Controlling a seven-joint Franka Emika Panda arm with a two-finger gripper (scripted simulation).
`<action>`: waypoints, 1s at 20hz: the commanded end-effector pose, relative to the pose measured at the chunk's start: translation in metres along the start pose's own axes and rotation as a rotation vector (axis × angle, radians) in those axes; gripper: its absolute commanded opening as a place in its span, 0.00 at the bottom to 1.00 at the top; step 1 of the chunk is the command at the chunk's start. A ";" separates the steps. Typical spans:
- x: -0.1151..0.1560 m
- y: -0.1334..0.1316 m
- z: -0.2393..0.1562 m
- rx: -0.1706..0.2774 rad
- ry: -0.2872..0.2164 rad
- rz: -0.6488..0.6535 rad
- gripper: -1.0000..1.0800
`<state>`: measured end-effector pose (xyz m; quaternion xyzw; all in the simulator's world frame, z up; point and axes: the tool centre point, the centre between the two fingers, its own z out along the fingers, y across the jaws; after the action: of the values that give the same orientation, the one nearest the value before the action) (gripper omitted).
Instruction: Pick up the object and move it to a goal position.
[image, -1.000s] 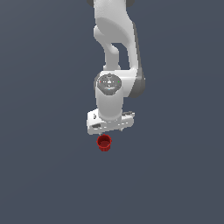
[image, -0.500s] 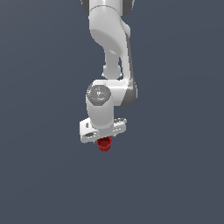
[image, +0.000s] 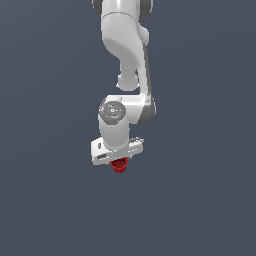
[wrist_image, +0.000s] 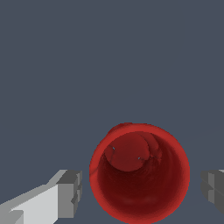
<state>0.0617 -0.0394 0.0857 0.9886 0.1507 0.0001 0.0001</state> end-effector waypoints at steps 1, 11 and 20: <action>-0.001 0.000 0.013 0.000 -0.001 -0.001 0.96; 0.000 0.000 0.038 0.000 0.000 -0.003 0.96; 0.000 0.000 0.038 0.000 0.000 -0.003 0.00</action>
<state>0.0619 -0.0400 0.0472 0.9884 0.1521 -0.0004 0.0000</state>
